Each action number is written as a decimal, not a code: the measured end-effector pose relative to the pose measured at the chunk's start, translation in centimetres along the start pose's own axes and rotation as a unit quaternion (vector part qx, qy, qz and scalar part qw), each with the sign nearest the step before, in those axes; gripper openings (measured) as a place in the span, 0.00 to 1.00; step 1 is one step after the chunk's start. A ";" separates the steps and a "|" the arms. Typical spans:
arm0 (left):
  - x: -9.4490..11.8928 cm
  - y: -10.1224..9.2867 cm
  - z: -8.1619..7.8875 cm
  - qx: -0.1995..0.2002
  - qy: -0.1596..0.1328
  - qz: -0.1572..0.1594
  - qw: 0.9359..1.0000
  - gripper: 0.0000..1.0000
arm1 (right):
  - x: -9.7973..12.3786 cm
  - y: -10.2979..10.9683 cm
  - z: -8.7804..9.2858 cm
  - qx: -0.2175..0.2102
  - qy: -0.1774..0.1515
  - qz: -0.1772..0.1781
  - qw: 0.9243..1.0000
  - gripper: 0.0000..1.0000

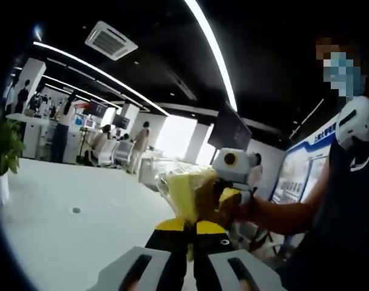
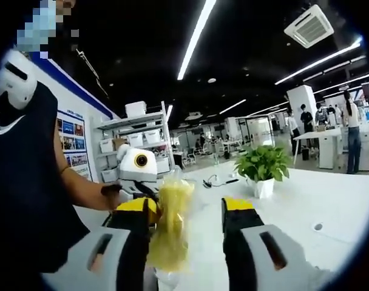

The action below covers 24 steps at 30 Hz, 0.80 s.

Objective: Compare the silicone blocks by pressing each to a similar depth, holding the contact briefly, and releasing to observe deformation and rebound differences across the visible hardness samples.

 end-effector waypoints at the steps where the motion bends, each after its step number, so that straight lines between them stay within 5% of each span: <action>1: 0.0 0.1 -0.2 0.000 0.001 0.000 1.000 0.00 | 0.1 -0.3 -0.2 0.007 -0.004 0.008 1.000 0.63; 5: 0.5 0.9 -0.1 0.019 0.024 -0.010 0.999 0.00 | 0.9 -1.8 -0.7 0.028 -0.016 0.045 0.998 0.97; 14: 2.0 3.4 0.6 0.080 0.068 -0.043 0.993 0.00 | 8.0 -6.3 0.6 0.051 -0.013 0.149 0.987 0.96; 24: 3.5 6.5 3.7 0.153 0.107 -0.064 0.980 0.00 | 18.5 -9.5 5.2 0.035 0.006 0.279 0.960 0.96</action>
Point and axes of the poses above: the point that each gripper's makers call its tool centre point, and the gripper's own axes: x roughly backward along the fingers, y roughly to its left, z roughly out of its underside, the point moved 1 cm from there along x, roughly backward along the fingers, and after that the axes turned 8 degrees about z, right-handed, at the moved point
